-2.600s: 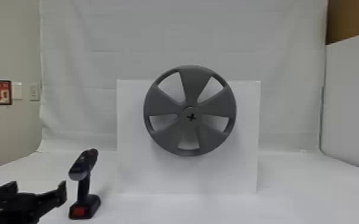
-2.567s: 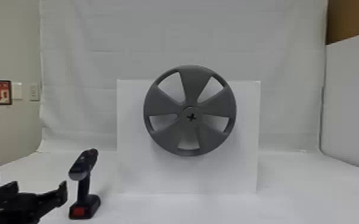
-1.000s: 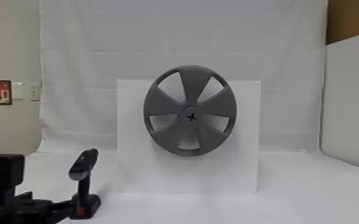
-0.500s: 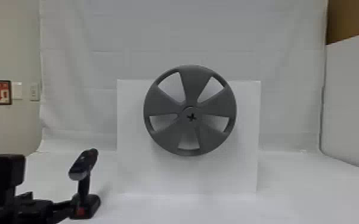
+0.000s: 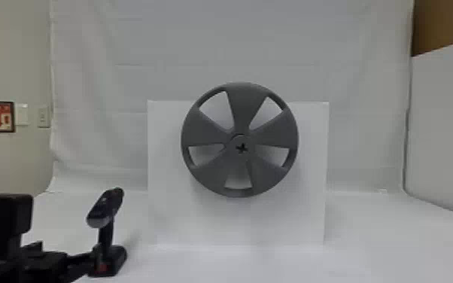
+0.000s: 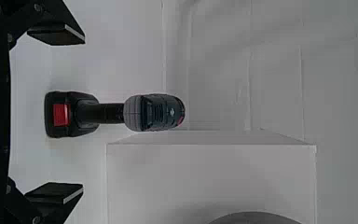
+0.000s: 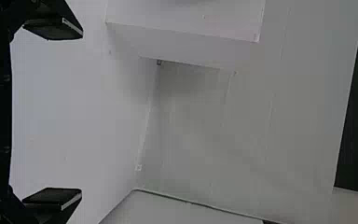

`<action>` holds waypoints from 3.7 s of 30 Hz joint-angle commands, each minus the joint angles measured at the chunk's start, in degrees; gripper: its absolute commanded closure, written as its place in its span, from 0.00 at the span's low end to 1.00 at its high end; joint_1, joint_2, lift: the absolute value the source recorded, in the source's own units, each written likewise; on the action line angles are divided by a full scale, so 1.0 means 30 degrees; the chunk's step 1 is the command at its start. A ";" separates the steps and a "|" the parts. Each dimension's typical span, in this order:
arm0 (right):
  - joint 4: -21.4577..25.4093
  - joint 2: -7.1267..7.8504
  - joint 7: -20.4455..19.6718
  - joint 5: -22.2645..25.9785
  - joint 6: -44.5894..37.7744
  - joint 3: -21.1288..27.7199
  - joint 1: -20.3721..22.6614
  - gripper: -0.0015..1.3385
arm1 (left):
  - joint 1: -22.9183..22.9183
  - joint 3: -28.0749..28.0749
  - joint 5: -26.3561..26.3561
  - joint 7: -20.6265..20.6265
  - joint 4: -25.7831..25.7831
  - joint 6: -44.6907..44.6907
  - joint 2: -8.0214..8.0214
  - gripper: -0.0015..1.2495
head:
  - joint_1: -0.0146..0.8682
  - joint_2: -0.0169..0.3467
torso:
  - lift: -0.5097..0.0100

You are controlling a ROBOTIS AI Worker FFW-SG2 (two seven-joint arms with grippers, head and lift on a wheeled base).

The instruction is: Grasp the drill and bring into the middle of wheel

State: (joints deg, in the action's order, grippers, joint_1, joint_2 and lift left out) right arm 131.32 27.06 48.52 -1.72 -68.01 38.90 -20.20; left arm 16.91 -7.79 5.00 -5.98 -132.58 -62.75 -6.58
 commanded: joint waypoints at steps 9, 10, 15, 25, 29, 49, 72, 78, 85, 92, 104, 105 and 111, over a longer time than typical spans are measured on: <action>-0.0152 0.0005 0.0000 -0.0100 -0.0034 -0.0399 -0.0092 0.08 | 0.0896 0.0867 0.0063 0.0263 0.1451 0.0176 0.0053 0.13 | 0.08 0.13 | 0.21; -0.0181 0.0005 0.0000 -0.0100 -0.0034 -0.0428 -0.0122 0.08 | 0.0984 0.1043 0.0180 0.0468 0.1714 0.0410 0.0053 0.13 | 0.08 0.13 | 0.21; -0.0181 0.0034 0.0029 -0.0100 -0.0122 -0.0516 -0.0122 0.08 | 0.1160 0.1599 0.1030 0.1172 0.3267 0.2021 0.0170 0.13 | 0.08 0.13 | 0.21; -0.0210 0.0180 0.0029 -0.0100 -0.0210 -0.0721 -0.0151 0.08 | 0.1980 0.2097 0.1235 0.1494 0.5435 0.3633 0.0346 0.13 | 0.08 0.13 | 0.21; -0.0210 0.0180 0.0029 -0.0100 -0.0239 -0.0780 -0.0122 0.08 | 0.2273 0.2332 0.0883 0.1816 0.6226 0.4482 0.0434 0.13 | 0.08 0.13 | 0.21; -0.0327 0.0210 0.0059 -0.0188 -0.0239 -0.1131 -0.0180 0.08 | 0.3738 0.2596 0.0092 0.2578 0.9917 0.7412 0.0551 0.14 | 0.08 0.13 | 0.21; -0.0386 0.0151 0.0088 -0.0364 -0.0239 -0.1307 -0.0122 0.08 | 0.4939 0.2420 -0.0376 0.2695 1.3111 0.9140 0.0698 0.15 | 0.08 0.13 | 0.21; -0.0386 0.0092 0.0088 -0.0393 -0.0239 -0.1336 -0.0122 0.08 | 0.5174 0.2332 -0.0464 0.2695 1.3521 0.9287 0.0668 0.15 | 0.08 0.13 | 0.21; -0.0415 0.0092 0.0088 -0.0422 -0.0239 -0.1424 -0.0122 0.08 | 0.5467 0.2273 -0.0493 0.2695 1.4107 0.9463 0.0668 0.15 | 0.08 0.13 | 0.21; -0.0444 0.0063 0.0088 -0.0452 -0.0239 -0.1512 -0.0122 0.08 | 0.5613 0.2127 -0.0318 0.2695 1.4488 0.9492 0.0698 0.30 | 0.08 0.13 | 0.21; -0.0444 -0.0113 0.0088 -0.0598 -0.0239 -0.1512 -0.0063 0.08 | 0.5349 0.2332 0.0298 0.3925 1.4488 1.0019 0.0668 0.83 | 0.08 0.13 | 0.21; -0.0444 -0.0113 0.0088 -0.0627 -0.0239 -0.1512 -0.0034 0.08 | 0.5291 0.2361 0.0327 0.4072 1.4488 1.0136 0.0668 0.87 | 0.08 0.13 | 0.21; -0.0474 -0.0113 0.0088 -0.0657 -0.0239 -0.1541 -0.0034 0.08 | 0.5115 0.2390 0.0356 0.4248 1.4488 1.0635 0.0668 0.89 | 0.08 0.13 | 0.21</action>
State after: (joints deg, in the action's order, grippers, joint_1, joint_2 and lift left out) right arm 129.92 26.72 48.78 -3.59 -68.73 34.31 -20.31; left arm 32.62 -0.66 6.00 6.50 -89.11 -31.91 -4.57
